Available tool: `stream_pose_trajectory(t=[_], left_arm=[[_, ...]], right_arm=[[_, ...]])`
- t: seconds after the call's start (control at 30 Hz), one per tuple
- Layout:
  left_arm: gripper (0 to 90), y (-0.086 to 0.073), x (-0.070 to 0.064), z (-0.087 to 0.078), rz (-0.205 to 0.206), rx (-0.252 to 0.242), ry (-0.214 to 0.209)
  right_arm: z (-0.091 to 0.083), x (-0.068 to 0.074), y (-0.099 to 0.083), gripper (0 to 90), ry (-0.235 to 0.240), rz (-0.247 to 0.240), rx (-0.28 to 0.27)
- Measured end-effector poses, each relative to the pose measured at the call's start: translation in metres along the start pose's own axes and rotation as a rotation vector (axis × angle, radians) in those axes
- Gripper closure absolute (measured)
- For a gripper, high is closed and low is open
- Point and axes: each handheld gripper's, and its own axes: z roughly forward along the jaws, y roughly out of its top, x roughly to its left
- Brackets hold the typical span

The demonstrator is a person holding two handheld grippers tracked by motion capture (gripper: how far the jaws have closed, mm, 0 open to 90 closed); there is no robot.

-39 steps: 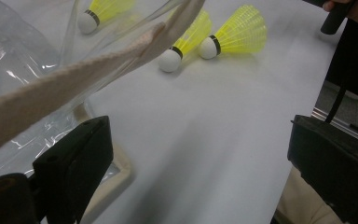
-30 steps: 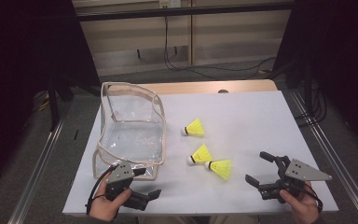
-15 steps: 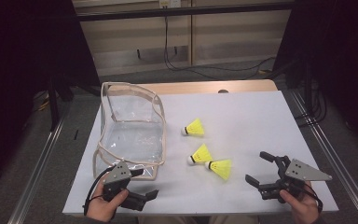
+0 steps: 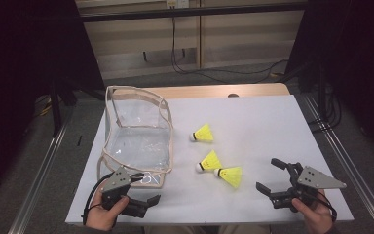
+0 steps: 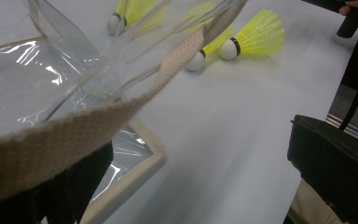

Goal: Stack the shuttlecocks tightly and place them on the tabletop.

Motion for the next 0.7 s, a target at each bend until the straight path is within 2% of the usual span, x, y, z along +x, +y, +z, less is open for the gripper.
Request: stream_pose_trajectory(t=[0.07,0.5,0.7], left_arm=[[6.9,-0.0004,0.0004,-0.0002,-0.007,-0.009,0.001],[5.6,-0.0018,0.0035,0.0029,0.034,-0.034,0.009],[5.5,-0.0020,0.0042,0.0040,0.037,-0.039,0.012]], right_arm=[[0.0001,0.0001,0.0001,3.7,0.000,0.001,-0.001],[0.0015,0.0009,0.0000,3.7,0.004,0.000,0.000],[0.0016,0.0009,0.0000,3.7,0.002,-0.001,0.003]])
